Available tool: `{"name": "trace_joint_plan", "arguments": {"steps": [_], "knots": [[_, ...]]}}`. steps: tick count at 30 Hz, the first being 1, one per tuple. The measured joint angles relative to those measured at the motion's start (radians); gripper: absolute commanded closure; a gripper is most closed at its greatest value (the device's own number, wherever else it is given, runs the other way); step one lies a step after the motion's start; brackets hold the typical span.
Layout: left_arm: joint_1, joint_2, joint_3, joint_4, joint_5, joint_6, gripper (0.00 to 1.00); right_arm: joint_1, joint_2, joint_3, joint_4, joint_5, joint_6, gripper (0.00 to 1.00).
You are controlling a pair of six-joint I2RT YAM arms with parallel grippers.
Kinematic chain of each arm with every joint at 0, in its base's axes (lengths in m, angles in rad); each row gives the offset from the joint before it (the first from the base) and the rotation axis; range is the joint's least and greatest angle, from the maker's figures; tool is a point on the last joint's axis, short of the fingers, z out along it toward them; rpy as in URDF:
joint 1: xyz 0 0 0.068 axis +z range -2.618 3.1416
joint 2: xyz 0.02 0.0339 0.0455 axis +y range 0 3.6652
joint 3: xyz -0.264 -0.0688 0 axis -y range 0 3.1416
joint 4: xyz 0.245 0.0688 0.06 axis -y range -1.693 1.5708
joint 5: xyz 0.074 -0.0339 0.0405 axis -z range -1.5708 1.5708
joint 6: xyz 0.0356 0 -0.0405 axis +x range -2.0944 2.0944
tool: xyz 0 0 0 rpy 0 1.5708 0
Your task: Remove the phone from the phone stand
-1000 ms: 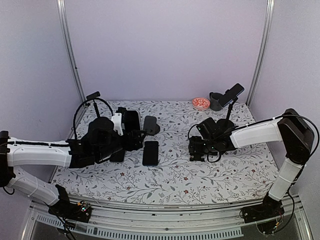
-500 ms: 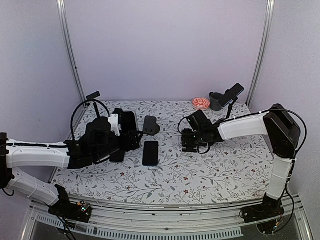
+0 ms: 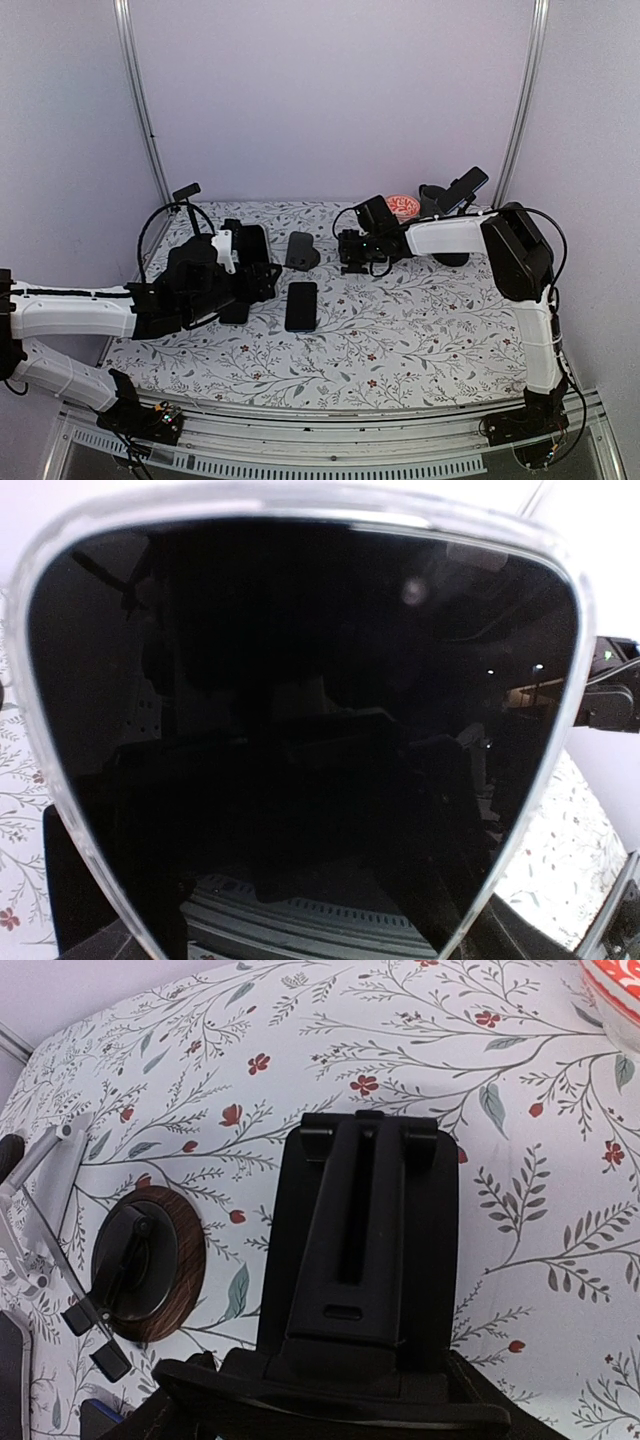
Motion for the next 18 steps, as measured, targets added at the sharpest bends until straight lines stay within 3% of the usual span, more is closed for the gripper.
{"name": "trace_joint_plan", "arguments": {"steps": [8, 14, 18], "knots": [[0.000, 0.053, 0.002, 0.002, 0.023, -0.018, 0.41, -0.004, 0.034, 0.016, -0.016, -0.015, -0.005, 0.00], [-0.018, 0.161, 0.050, -0.003, 0.033, -0.026, 0.42, -0.004, 0.015, -0.002, -0.006, -0.021, -0.008, 0.01], [-0.052, 0.251, 0.131, -0.010, 0.037, -0.040, 0.43, -0.004, -0.107, -0.108, 0.017, -0.020, -0.019, 0.01]]}}
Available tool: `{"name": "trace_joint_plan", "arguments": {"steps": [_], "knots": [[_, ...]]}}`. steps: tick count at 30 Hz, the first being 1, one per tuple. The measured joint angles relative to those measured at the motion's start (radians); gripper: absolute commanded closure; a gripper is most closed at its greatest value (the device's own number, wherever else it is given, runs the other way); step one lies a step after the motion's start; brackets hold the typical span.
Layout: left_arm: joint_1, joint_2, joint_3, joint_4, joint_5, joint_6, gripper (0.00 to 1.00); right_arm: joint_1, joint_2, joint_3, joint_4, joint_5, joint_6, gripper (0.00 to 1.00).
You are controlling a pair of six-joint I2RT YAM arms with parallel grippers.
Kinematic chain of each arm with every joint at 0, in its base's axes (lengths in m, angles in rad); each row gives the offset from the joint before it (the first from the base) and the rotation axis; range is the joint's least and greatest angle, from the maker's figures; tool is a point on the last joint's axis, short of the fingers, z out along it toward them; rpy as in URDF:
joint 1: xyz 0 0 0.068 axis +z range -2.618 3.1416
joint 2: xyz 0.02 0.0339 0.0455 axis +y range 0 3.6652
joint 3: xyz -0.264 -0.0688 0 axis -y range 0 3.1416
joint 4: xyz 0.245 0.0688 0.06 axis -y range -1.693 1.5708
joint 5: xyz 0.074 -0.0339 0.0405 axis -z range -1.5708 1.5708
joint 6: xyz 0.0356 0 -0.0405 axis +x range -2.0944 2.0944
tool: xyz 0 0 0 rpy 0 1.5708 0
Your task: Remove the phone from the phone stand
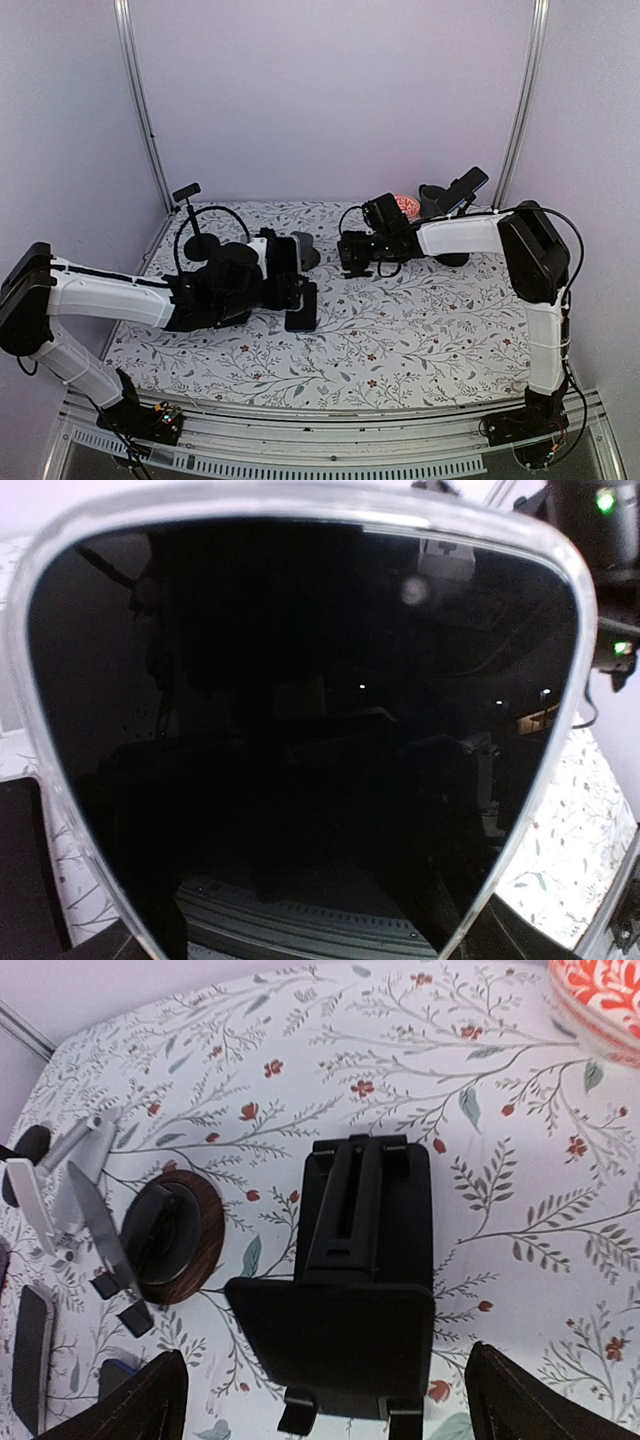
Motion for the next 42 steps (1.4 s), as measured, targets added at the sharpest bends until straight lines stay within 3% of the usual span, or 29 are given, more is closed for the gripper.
{"name": "trace_joint_plan", "arguments": {"steps": [10, 16, 31, 42], "knots": [[-0.109, 0.262, 0.284, -0.116, 0.014, -0.055, 0.43, -0.018, -0.455, -0.285, 0.153, 0.001, -0.071, 0.01], [-0.167, 0.414, 0.481, -0.242, 0.026, -0.123, 0.43, -0.075, -0.630, -0.480, 0.204, -0.034, -0.089, 0.01], [-0.184, 0.719, 0.772, -0.518, 0.023, -0.283, 0.34, -0.189, -0.842, -0.772, 0.251, -0.133, -0.097, 0.01], [-0.188, 0.797, 0.923, -0.689, -0.043, -0.405, 0.16, -0.229, -0.880, -0.815, 0.263, -0.195, -0.098, 0.01]]}}
